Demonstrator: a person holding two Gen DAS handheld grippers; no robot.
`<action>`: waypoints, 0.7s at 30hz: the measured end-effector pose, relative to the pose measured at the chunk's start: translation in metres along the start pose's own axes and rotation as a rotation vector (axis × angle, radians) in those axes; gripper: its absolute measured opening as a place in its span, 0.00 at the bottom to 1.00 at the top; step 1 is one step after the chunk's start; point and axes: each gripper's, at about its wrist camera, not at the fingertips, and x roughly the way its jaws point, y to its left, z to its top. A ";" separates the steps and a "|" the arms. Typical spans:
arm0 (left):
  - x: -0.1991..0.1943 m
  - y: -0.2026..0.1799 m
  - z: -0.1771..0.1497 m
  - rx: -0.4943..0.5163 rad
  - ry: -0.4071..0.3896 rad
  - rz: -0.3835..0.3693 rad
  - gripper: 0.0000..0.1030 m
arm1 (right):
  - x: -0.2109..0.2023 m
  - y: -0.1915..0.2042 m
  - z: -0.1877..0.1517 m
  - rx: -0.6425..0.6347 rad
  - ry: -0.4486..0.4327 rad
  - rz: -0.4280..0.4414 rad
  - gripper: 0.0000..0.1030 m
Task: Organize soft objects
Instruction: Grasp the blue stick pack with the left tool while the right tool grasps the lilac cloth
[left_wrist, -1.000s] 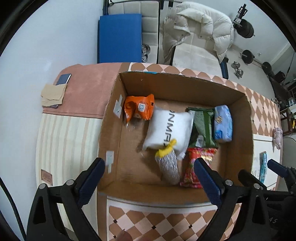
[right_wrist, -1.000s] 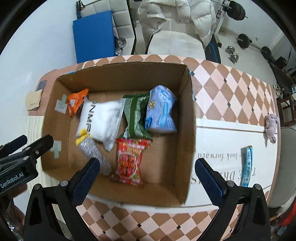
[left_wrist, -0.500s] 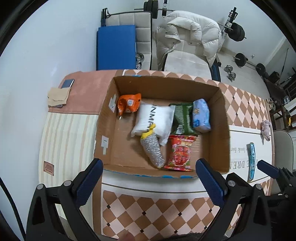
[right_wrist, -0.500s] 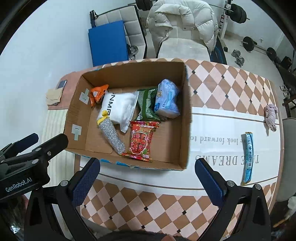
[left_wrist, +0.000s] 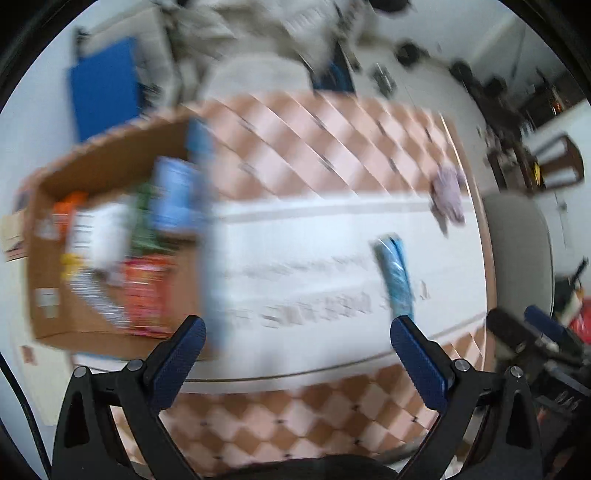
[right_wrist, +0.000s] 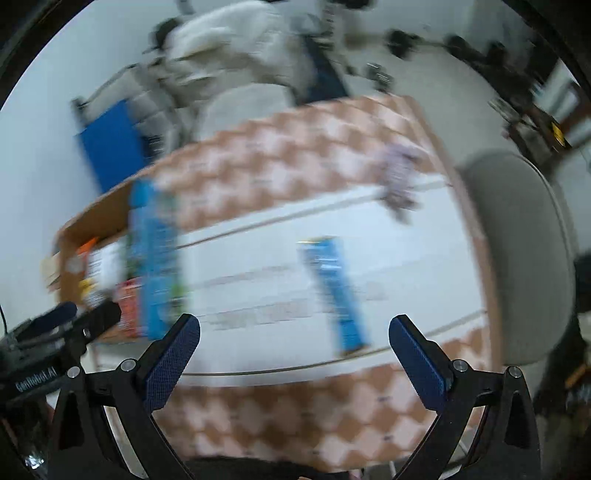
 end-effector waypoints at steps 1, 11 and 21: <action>0.023 -0.018 0.003 0.015 0.053 -0.028 0.97 | 0.007 -0.018 0.005 0.020 0.018 -0.018 1.00; 0.145 -0.112 0.019 0.045 0.293 -0.039 0.71 | 0.069 -0.134 0.032 0.119 0.124 -0.091 1.00; 0.192 -0.125 0.023 0.040 0.394 0.042 0.39 | 0.103 -0.136 0.073 0.085 0.150 -0.080 1.00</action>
